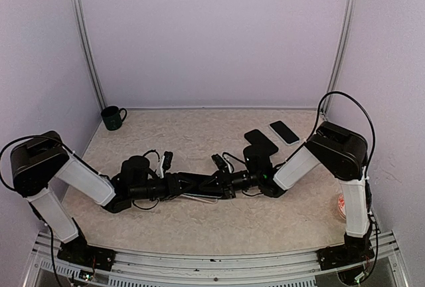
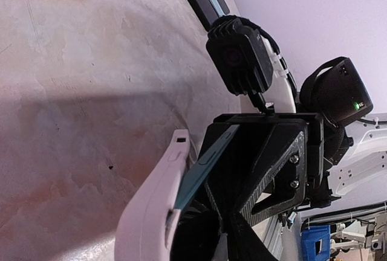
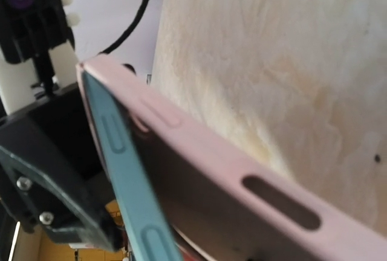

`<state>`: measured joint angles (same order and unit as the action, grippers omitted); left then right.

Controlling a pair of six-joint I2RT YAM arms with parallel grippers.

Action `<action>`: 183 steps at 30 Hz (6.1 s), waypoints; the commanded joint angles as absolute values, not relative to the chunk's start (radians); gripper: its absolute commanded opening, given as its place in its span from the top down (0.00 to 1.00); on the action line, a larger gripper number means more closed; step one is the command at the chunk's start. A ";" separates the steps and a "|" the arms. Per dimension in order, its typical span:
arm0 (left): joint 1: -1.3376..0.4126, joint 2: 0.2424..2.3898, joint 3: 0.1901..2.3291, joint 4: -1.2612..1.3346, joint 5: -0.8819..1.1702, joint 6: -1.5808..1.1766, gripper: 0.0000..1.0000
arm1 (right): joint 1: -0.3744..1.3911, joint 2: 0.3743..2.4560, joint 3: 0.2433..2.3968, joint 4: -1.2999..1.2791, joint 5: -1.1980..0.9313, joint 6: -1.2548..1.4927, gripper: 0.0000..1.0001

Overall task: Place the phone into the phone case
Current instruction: Pick up the phone with the phone case from the center of the board, then press the top right corner of the phone case, then press the corner of the phone case at the bottom right corner of the phone case.

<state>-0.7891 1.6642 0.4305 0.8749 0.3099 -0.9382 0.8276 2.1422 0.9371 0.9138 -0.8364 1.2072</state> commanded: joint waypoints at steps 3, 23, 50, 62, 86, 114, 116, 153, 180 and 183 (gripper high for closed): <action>-0.806 1.664 0.440 0.980 0.361 -0.922 0.69 | 0.839 2.082 0.960 0.834 -0.844 1.158 0.63; -0.787 1.632 0.429 0.952 0.365 -0.913 0.96 | 0.779 1.980 0.858 0.779 -0.886 1.097 0.47; -0.790 1.392 0.380 0.888 0.387 -0.813 1.00 | 0.692 1.576 0.722 0.442 -0.912 0.714 0.41; -0.844 1.197 0.350 0.897 0.427 -0.730 1.00 | 0.692 1.600 0.665 0.644 -1.077 0.685 0.42; -0.891 1.271 0.344 1.126 0.549 -0.805 1.00 | 0.802 1.559 0.746 0.731 -1.174 0.641 0.52; -0.891 1.280 0.379 0.987 0.473 -0.758 1.00 | 0.826 1.532 0.807 0.560 -1.123 0.603 1.00; -0.891 1.274 0.375 0.985 0.466 -0.753 1.00 | 0.825 1.535 0.812 0.554 -1.118 0.608 0.85; -0.893 1.127 0.256 1.104 0.338 -0.744 1.00 | 0.897 1.631 0.751 0.713 -1.010 0.745 0.54; -0.943 1.074 0.279 0.944 0.248 -0.651 1.00 | 0.899 1.662 0.823 0.555 -0.875 0.809 0.93; -0.943 1.061 0.279 0.929 0.235 -0.649 1.00 | 0.899 1.637 0.834 0.467 -0.848 0.732 0.73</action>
<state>-0.9279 1.0927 0.2493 0.9062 0.2398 -0.6926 0.8875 1.6516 0.7940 0.5766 -0.9131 0.7906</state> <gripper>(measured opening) 0.121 0.152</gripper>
